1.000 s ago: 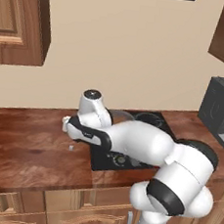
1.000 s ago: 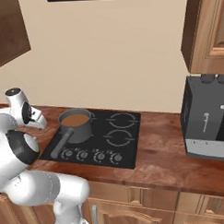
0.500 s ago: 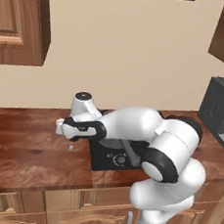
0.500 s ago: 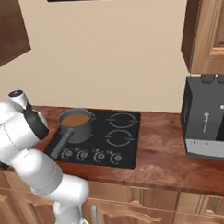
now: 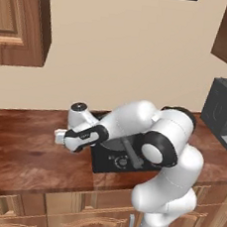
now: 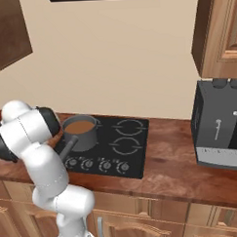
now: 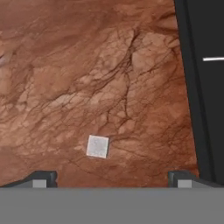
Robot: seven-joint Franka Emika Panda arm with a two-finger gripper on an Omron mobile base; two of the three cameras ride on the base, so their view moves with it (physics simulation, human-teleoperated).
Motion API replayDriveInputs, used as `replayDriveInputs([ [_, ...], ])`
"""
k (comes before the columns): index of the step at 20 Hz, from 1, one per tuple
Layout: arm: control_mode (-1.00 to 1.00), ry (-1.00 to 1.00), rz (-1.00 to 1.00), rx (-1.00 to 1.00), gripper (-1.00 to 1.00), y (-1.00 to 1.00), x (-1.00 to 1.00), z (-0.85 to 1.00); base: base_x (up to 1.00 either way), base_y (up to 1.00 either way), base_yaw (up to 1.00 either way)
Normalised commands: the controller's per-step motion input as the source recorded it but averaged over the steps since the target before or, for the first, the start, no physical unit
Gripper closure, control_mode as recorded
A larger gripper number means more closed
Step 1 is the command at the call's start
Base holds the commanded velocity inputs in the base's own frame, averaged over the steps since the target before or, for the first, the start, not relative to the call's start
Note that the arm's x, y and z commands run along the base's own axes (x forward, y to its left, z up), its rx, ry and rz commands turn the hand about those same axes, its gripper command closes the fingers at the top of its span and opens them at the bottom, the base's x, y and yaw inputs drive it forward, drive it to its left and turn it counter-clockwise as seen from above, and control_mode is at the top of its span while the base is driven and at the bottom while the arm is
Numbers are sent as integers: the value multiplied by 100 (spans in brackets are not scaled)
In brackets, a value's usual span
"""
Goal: Pick up the sugar cube(s) and place them in the saucepan with hot chocolate.
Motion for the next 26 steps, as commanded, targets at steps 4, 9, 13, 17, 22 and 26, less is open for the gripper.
replayDriveInputs([
  [4, -100, 3, -2, 0, -100, 1, 11, -24, 0, 0, 0],
  [9, -100, 10, 0, 0, -100, 5, 26, -8, 0, 0, 0],
  [13, -100, 10, 0, 0, -100, 11, 27, -13, 0, 0, 0],
  [17, -100, 7, 0, 0, -100, 15, 24, -16, 0, 0, 0],
  [22, -100, 4, 0, 0, -100, 7, 6, -17, 0, 0, 0],
  [26, -100, 0, 0, 0, -100, 0, -13, -13, 0, 0, 0],
])
